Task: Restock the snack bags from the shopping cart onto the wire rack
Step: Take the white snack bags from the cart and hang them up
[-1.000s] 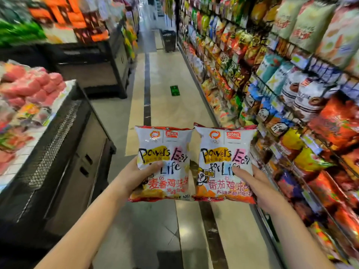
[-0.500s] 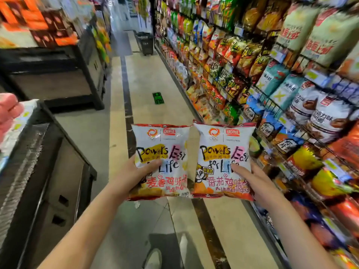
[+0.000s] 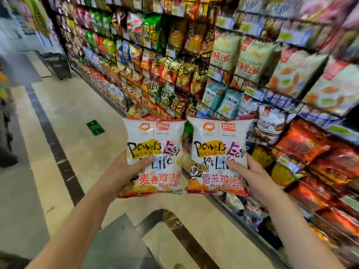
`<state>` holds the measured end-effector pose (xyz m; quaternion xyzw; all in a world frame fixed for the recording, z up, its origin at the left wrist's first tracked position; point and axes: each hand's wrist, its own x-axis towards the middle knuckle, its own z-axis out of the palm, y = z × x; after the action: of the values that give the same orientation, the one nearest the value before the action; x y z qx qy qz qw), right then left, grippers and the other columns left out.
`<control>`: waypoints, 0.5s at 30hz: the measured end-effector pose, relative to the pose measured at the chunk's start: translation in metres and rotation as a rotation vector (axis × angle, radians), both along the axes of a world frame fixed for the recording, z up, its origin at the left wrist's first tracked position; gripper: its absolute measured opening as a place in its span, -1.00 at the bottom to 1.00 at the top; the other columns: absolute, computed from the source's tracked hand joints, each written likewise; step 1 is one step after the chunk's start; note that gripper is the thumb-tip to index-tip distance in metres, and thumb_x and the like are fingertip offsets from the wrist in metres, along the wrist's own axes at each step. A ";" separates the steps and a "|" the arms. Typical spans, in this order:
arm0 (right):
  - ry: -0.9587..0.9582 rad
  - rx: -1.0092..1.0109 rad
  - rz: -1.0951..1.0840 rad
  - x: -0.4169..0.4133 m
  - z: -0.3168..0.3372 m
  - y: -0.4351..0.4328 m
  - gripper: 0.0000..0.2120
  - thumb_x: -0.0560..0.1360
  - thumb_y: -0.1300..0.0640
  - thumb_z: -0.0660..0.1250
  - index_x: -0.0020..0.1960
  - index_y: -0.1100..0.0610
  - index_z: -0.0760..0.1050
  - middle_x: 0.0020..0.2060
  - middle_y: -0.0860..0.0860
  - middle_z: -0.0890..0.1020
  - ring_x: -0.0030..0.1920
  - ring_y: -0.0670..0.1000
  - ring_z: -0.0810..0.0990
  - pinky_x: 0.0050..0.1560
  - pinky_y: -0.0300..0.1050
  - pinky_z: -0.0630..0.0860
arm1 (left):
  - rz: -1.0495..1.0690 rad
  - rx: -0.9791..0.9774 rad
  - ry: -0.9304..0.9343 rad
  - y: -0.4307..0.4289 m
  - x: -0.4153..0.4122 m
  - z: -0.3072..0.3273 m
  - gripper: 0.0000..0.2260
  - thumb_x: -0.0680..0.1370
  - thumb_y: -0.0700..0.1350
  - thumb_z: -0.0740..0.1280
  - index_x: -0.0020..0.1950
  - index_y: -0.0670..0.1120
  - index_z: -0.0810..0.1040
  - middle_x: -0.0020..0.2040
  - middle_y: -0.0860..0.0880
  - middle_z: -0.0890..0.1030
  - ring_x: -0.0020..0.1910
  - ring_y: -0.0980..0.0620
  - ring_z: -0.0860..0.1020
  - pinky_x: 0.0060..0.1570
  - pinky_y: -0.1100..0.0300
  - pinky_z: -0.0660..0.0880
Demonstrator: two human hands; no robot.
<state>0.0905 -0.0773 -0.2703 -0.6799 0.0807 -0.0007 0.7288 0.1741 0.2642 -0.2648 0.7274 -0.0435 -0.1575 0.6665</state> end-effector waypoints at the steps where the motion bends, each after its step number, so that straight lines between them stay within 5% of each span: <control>1: -0.007 -0.010 -0.030 0.005 0.004 -0.006 -0.46 0.42 -0.04 0.51 0.37 -0.13 0.48 0.20 -0.04 0.71 0.18 0.08 0.70 0.30 0.22 0.55 | -0.023 0.004 -0.022 -0.010 0.012 0.006 -0.58 0.48 0.08 0.50 0.31 0.04 0.57 0.05 0.04 0.76 -0.02 -0.02 0.75 0.07 -0.02 0.66; 5: -0.043 -0.034 -0.102 0.028 0.019 -0.027 -0.22 0.20 -0.29 0.64 0.36 -0.15 0.50 0.21 -0.06 0.70 0.20 0.06 0.69 0.33 0.21 0.52 | -0.139 0.020 -0.102 -0.047 0.058 0.025 -0.65 0.53 0.02 0.47 0.31 0.04 0.59 0.07 0.04 0.76 0.01 -0.04 0.75 0.02 0.03 0.65; 9: -0.112 -0.004 -0.192 0.055 0.031 -0.053 -0.28 0.25 -0.24 0.61 0.36 -0.14 0.49 0.21 -0.09 0.70 0.21 0.01 0.68 0.36 0.22 0.50 | -0.215 0.011 -0.127 -0.086 0.114 0.041 -0.49 0.51 0.08 0.52 0.42 0.05 0.50 0.16 0.04 0.73 0.08 -0.04 0.73 0.13 -0.08 0.64; 12: -0.160 -0.022 -0.241 0.071 0.043 -0.077 -0.11 0.15 -0.36 0.63 0.41 -0.16 0.46 0.26 -0.12 0.67 0.27 -0.02 0.65 0.39 0.19 0.46 | -0.305 0.005 -0.130 -0.115 0.153 0.056 -0.47 0.50 0.11 0.54 0.43 0.20 0.47 0.26 0.07 0.69 0.20 -0.04 0.69 0.25 -0.15 0.57; 15: -0.181 -0.037 -0.295 0.087 0.057 -0.102 -0.36 0.34 -0.25 0.59 0.37 -0.28 0.48 0.28 -0.15 0.65 0.30 -0.02 0.62 0.43 0.24 0.41 | -0.348 0.018 -0.178 -0.144 0.183 0.074 -0.50 0.43 0.19 0.57 0.33 0.26 0.54 0.23 0.14 0.69 0.22 0.02 0.67 0.33 -0.16 0.51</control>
<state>0.1780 -0.1789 -0.2131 -0.6713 0.1137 -0.1706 0.7123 0.3570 0.1205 -0.1907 0.7259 -0.2257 -0.2060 0.6161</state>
